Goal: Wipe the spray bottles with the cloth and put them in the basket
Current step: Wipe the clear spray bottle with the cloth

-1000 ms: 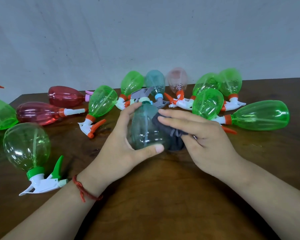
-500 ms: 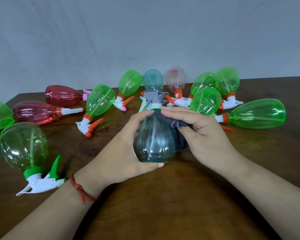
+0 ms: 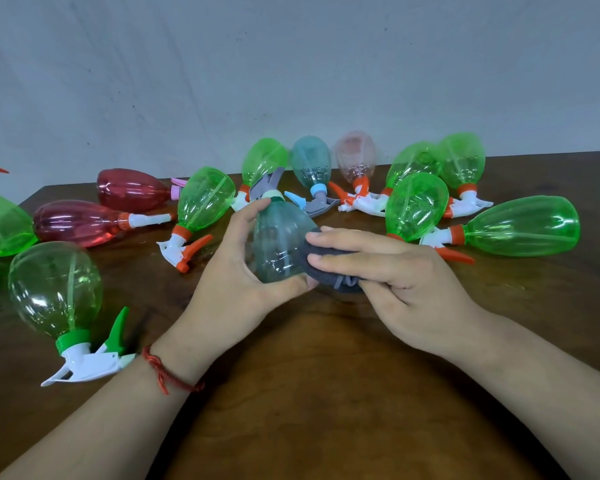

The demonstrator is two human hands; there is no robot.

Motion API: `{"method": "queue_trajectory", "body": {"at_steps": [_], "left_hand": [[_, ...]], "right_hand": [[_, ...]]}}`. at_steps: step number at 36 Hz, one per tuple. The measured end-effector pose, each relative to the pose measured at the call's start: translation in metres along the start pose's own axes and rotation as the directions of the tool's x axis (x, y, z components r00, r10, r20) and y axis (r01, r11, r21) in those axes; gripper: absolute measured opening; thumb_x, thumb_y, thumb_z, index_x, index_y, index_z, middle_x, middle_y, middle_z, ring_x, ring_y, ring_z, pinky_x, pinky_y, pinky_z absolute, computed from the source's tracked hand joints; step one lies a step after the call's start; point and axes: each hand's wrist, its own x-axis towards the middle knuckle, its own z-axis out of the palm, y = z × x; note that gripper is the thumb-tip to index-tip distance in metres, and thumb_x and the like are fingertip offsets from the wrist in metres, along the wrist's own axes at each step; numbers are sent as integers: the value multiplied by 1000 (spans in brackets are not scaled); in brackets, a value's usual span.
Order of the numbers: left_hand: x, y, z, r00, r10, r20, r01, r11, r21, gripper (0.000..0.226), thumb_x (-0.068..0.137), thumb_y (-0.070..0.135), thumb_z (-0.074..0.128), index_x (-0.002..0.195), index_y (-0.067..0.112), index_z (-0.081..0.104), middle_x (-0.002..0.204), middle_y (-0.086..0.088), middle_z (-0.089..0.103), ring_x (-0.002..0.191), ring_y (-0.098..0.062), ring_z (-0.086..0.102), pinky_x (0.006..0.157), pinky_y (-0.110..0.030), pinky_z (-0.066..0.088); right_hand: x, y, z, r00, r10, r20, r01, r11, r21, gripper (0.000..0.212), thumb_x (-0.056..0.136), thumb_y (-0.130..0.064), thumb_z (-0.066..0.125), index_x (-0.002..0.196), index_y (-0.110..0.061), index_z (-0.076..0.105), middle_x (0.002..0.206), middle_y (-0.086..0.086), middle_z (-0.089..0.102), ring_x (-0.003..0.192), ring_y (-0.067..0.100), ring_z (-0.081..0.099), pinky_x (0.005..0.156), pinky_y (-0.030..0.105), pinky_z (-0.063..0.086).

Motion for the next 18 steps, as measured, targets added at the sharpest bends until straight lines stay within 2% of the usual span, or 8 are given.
{"method": "queue_trajectory", "body": {"at_steps": [2,5,9,12,18], "left_hand": [[0,0,2,1000,-22,3,22,999,-37,104,67,35,100,155,31,44,144,1,65,129,-22,69,110,-51,55],[0,0,3,998,-54,11,55,997,-59,102,70,31,99,155,28,44,141,1,68,127,-21,70,111,-52,54],[-4,5,2,998,-21,59,21,1000,12,103,72,23,101,156,32,42,144,8,64,129,-16,68,110,-45,56],[-9,11,6,989,29,144,-35,999,35,105,71,17,98,158,29,40,149,10,60,136,-16,64,114,-43,53],[-18,13,16,952,77,295,-99,993,59,108,73,17,98,160,29,35,154,19,54,143,-9,56,118,-31,46]], "right_hand": [[0,0,-2,1000,-8,9,8,1000,-10,47,101,6,42,133,-11,73,148,-2,62,142,10,54,119,30,42],[1,2,-2,1000,-5,6,5,1000,-18,52,98,13,44,134,-12,72,149,-3,62,142,10,54,118,31,44],[1,5,1,997,63,-40,-63,998,17,63,90,19,45,137,-15,70,150,-7,60,141,8,55,115,26,45],[3,11,0,984,153,-94,-150,988,36,67,91,22,47,139,-19,69,148,-11,61,136,4,56,113,16,40],[7,16,-3,940,286,-185,-258,953,161,51,103,12,51,130,-27,71,136,-14,68,130,3,60,112,15,41]]}}
